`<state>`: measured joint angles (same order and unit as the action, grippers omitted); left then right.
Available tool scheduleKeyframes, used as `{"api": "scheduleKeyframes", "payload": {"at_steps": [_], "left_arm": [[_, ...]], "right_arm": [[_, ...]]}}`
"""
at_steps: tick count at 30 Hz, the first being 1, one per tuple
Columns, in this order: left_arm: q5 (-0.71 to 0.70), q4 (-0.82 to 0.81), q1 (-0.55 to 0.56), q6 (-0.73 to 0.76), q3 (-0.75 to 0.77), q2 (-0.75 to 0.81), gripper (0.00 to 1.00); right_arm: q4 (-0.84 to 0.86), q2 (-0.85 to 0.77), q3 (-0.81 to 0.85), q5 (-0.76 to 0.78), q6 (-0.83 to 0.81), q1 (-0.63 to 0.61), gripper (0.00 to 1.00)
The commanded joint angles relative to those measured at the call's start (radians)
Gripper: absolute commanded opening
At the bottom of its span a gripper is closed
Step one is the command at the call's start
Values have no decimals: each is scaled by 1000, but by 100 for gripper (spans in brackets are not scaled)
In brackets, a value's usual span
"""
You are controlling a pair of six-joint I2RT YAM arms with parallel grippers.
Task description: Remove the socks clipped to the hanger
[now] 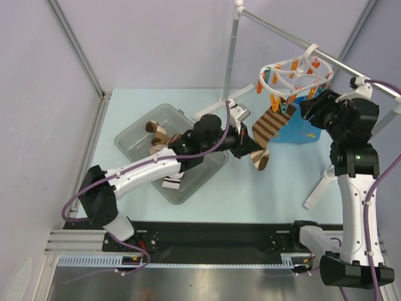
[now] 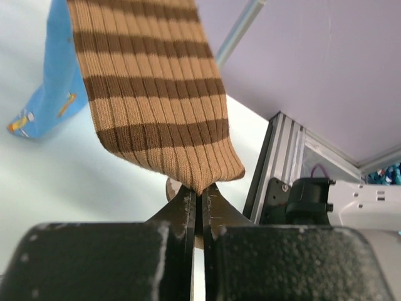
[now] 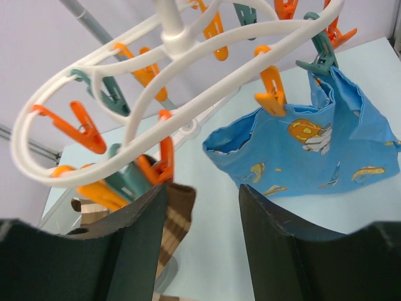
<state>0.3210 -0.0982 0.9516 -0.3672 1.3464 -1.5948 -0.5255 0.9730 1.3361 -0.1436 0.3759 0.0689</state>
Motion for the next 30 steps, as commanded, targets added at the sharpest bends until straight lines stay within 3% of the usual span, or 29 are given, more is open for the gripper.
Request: {"api": "scheduleKeyframes", "payload": {"at_steps": [1,14,30], "left_arm": [[41,-49,3,-24,-38,50,0],[76,-78,4,-50,-70,41,0],[79,-80,10,-55,-75,44,0]], "right_arm": [[36,24,28,-71,-15,26,55],[308,10,-138,-226,3,28,60],[366,32,-150,-324,24,28,60]]}}
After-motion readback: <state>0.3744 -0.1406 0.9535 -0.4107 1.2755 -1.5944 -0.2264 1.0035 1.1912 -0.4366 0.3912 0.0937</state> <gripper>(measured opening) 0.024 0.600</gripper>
